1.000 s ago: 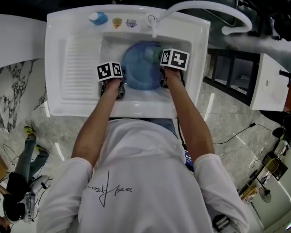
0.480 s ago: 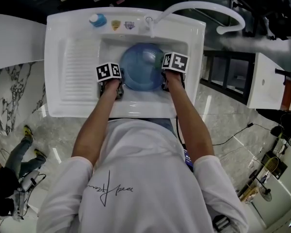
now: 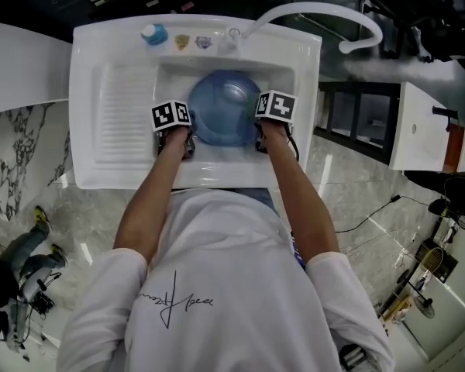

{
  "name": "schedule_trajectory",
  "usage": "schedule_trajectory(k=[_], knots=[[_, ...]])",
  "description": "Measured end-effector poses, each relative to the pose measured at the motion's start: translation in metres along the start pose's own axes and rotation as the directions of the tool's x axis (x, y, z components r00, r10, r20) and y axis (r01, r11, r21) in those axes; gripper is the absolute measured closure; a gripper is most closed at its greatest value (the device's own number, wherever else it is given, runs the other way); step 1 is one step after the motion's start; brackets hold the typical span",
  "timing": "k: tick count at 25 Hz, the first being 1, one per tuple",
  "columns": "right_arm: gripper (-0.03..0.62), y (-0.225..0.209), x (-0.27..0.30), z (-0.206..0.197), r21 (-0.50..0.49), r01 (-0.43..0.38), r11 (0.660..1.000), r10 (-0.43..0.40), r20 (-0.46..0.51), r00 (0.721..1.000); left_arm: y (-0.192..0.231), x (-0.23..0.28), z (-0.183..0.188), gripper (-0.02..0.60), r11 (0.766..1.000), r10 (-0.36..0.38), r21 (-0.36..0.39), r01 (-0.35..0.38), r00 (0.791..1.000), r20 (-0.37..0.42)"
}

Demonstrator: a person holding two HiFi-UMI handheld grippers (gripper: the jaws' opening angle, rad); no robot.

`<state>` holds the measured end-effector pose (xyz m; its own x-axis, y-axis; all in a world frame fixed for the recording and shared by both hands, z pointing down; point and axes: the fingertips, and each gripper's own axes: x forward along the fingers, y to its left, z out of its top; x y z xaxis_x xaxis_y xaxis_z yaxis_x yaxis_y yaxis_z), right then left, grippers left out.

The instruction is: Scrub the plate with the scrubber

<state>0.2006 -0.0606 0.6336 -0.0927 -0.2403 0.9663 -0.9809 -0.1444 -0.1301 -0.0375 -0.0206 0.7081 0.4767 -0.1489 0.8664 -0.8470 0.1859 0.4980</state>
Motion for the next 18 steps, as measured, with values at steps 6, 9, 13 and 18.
schedule_trajectory(k=[6, 9, 13, 18], knots=[[0.536, -0.005, -0.004, -0.012, 0.040, 0.027, 0.999, -0.027, -0.009, 1.000, 0.000, 0.000, 0.000, 0.508, 1.000, 0.003, -0.001, -0.003, 1.000, 0.000], [0.536, -0.007, -0.006, -0.017, 0.049, 0.034, 0.998, -0.033, -0.024, 0.999, -0.001, 0.000, 0.000, 0.508, 1.000, 0.001, 0.001, -0.001, 1.000, -0.001], [0.536, -0.006, -0.007, -0.028, 0.048, 0.038, 0.998, -0.035, -0.046, 0.998, 0.001, 0.000, 0.000, 0.508, 1.000, 0.002, -0.002, -0.002, 1.000, 0.001], [0.536, -0.006, -0.007, -0.043, 0.073, 0.018, 0.997, -0.012, -0.075, 0.997, -0.001, 0.000, 0.000, 0.508, 1.000, -0.003, -0.004, 0.003, 1.000, 0.001]])
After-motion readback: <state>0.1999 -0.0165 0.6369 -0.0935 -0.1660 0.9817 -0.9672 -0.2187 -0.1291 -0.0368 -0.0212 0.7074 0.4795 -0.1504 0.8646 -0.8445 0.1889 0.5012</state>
